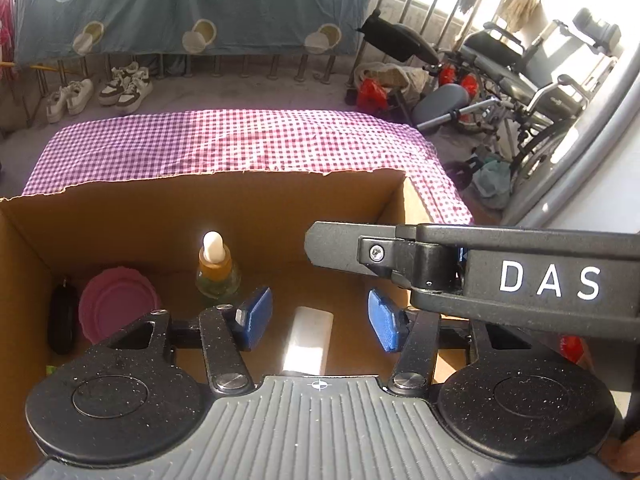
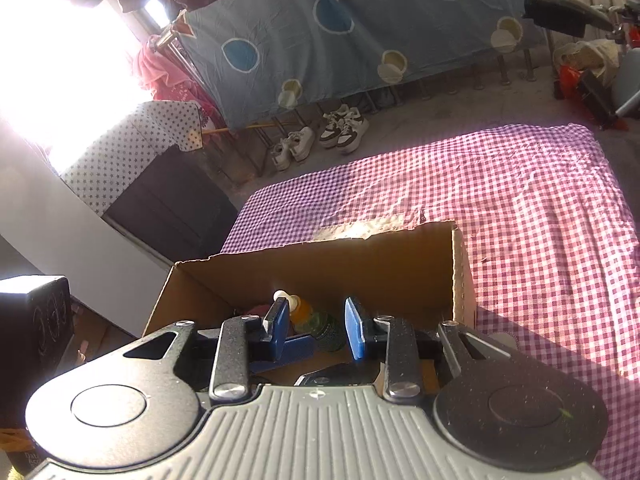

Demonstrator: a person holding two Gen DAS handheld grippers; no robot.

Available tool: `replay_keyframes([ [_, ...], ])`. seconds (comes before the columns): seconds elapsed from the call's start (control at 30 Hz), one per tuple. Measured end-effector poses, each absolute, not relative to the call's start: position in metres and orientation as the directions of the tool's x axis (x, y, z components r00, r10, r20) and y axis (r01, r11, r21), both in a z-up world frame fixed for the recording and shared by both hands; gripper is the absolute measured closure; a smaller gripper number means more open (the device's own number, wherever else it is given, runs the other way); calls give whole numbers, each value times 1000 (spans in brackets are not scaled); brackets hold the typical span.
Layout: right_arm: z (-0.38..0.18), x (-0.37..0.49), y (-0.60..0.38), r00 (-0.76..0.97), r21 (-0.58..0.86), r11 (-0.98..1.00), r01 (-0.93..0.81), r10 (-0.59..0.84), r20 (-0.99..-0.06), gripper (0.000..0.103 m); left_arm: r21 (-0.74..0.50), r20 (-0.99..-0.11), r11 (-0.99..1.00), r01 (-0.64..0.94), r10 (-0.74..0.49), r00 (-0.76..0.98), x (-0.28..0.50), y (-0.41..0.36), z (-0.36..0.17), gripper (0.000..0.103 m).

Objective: Organize rigid objects
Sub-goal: 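Carry the charger into the box and open the left gripper, then move the left gripper back to the white pill bottle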

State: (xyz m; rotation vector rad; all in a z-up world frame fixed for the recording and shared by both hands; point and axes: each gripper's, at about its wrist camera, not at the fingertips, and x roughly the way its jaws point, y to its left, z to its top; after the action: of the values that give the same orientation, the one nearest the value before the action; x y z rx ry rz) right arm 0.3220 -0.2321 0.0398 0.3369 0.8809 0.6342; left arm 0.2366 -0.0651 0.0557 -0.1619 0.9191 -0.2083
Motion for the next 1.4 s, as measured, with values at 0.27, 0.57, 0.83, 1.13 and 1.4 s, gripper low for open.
replay_keyframes([
  [0.27, 77, 270, -250, 524, 510, 757, -408, 652, -548, 70, -240, -665, 952, 188, -303, 683, 164, -51, 95, 25],
  [0.57, 54, 284, -207, 391, 511, 767, -389, 639, -662, 70, -177, -569, 973, 151, -226, 791, 77, -1, 110, 4],
  [0.83, 10, 329, -152, 280, 447, 824, -348, 547, -789, 70, -119, -537, 992, 38, -97, 838, 33, 57, 96, 2],
  [1.13, -18, 337, -157, 250, 360, 896, -258, 422, -871, 70, -206, -564, 978, -19, -103, 819, 23, 99, 67, 2],
  [1.4, 1, 310, -171, 321, 276, 920, -278, 360, -876, 66, -242, -572, 970, 21, -161, 804, 16, 107, 53, 2],
])
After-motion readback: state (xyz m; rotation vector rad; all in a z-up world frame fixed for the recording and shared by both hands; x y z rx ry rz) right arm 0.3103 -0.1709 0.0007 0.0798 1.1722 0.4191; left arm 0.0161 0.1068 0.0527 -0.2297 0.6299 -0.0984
